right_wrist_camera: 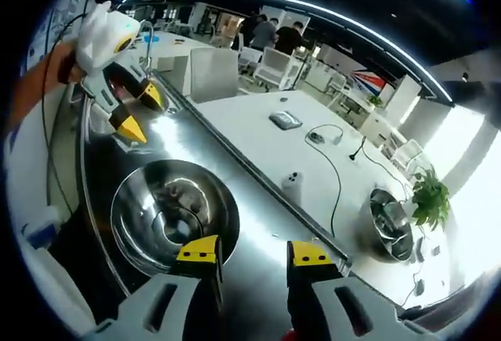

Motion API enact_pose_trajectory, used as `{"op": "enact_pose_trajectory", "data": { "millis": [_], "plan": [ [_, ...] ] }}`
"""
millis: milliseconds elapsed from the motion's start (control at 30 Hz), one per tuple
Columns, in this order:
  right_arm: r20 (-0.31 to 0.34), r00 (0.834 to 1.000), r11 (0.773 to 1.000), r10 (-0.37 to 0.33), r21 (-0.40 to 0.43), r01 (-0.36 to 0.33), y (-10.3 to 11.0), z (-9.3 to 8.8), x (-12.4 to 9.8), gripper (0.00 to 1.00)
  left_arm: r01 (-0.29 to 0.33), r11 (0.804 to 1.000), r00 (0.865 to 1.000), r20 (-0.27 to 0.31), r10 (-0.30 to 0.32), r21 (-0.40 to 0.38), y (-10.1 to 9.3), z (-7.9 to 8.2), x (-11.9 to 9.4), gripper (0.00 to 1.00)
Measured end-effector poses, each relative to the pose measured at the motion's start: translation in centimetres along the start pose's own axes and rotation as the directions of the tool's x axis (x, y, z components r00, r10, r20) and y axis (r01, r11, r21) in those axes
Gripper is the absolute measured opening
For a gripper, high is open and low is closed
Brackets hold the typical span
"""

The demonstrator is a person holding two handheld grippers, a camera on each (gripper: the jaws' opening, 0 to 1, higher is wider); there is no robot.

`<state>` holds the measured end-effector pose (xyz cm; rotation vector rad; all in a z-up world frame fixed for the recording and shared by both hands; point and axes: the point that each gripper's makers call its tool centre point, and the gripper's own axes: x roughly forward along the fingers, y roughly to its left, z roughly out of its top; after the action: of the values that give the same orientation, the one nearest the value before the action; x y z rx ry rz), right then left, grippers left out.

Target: Pick up bowl with dirty water move over sink pour dirty water into sink return bowl to place

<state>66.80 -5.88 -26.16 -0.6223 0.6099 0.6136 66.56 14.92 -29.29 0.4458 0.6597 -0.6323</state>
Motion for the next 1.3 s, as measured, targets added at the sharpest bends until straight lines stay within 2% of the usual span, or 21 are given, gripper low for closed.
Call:
{"op": "enact_pose_trajectory", "data": {
  "millis": [100, 267, 433, 767, 1300],
  "plan": [
    [-0.035, 0.999, 1.000, 0.009, 0.000, -0.009, 0.1, -0.5, 0.6, 0.22, -0.001, 1.000, 1.000, -0.008, 0.001, -0.001, 0.2, -0.2, 0.4, 0.29],
    [-0.059, 0.996, 0.997, 0.066, 0.051, -0.063, 0.9, -0.8, 1.4, 0.22, 0.000, 1.000, 0.999, -0.036, 0.001, 0.022, 0.2, -0.6, 0.8, 0.28],
    [-0.090, 0.992, 0.996, 0.085, 0.041, -0.082, 1.4, -1.2, 2.4, 0.23, 0.024, 0.999, 0.998, -0.066, -0.022, 0.035, -0.8, -0.7, 1.4, 0.27],
    [-0.128, 0.987, 0.995, 0.094, 0.050, -0.088, 1.4, -1.9, 4.6, 0.22, 0.056, 0.997, 0.992, -0.115, -0.049, 0.056, -2.4, -0.9, 2.9, 0.29],
    [-0.173, 0.977, 0.990, 0.128, 0.076, -0.117, 2.2, -3.5, 7.0, 0.20, 0.067, 0.997, 0.982, -0.178, -0.058, 0.047, -3.0, -2.4, 5.8, 0.28]
  ]
}}
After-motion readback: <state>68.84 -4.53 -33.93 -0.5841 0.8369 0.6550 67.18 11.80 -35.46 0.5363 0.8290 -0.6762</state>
